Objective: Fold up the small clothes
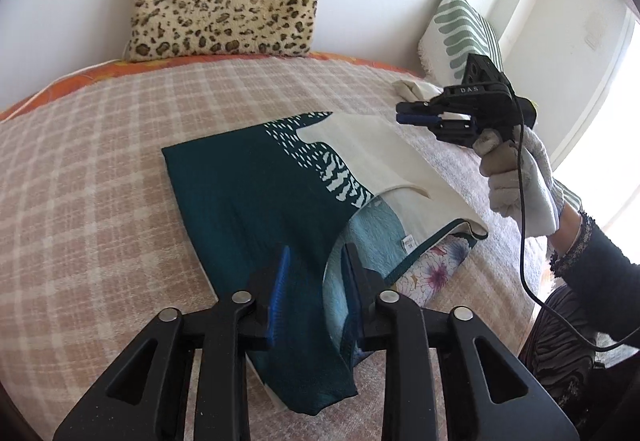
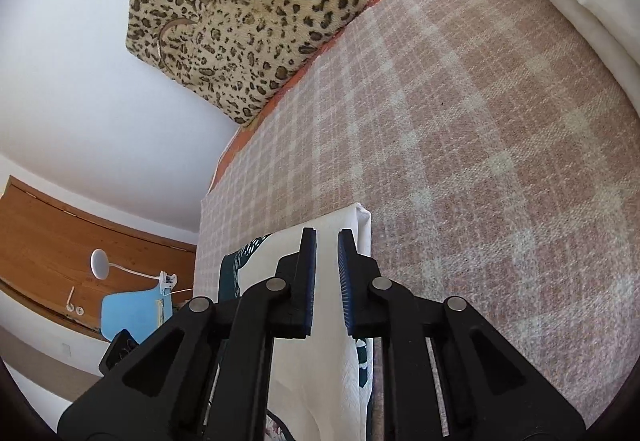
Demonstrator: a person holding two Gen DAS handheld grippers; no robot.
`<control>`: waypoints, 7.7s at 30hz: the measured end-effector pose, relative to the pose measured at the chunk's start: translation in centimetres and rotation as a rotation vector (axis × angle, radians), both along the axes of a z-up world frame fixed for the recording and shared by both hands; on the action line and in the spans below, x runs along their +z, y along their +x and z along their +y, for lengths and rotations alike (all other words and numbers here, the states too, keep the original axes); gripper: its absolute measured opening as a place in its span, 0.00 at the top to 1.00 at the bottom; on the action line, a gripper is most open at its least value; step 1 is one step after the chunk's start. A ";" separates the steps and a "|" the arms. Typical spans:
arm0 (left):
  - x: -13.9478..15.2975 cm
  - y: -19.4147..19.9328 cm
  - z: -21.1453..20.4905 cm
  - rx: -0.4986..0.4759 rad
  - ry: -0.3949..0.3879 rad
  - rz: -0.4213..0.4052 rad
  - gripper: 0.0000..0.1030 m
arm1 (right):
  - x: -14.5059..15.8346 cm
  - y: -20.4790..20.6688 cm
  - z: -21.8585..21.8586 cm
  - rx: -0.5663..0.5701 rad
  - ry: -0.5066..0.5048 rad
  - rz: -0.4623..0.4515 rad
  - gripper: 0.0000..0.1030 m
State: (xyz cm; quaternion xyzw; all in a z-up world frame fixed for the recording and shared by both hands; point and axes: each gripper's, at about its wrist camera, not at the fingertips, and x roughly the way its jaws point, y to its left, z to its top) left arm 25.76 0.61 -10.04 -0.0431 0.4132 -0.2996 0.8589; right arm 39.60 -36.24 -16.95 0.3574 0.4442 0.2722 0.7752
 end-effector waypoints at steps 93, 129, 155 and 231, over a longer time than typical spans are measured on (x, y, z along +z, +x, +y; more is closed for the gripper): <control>0.8 9.3 1.7 0.291 -0.278 0.048 0.97 | 2.9 -15.0 7.3 0.094 -0.362 -0.117 0.94; -6.5 13.7 0.3 0.285 -0.334 0.272 0.91 | -3.3 -13.3 3.9 0.063 0.030 0.079 0.67; 5.4 9.2 -5.7 0.149 -0.294 -0.073 0.99 | 9.1 -16.5 3.9 -0.012 -0.477 -0.249 0.95; -0.2 15.2 -40.0 -0.301 0.001 -0.021 0.86 | -0.3 7.4 -37.5 -0.301 -0.166 -0.022 0.74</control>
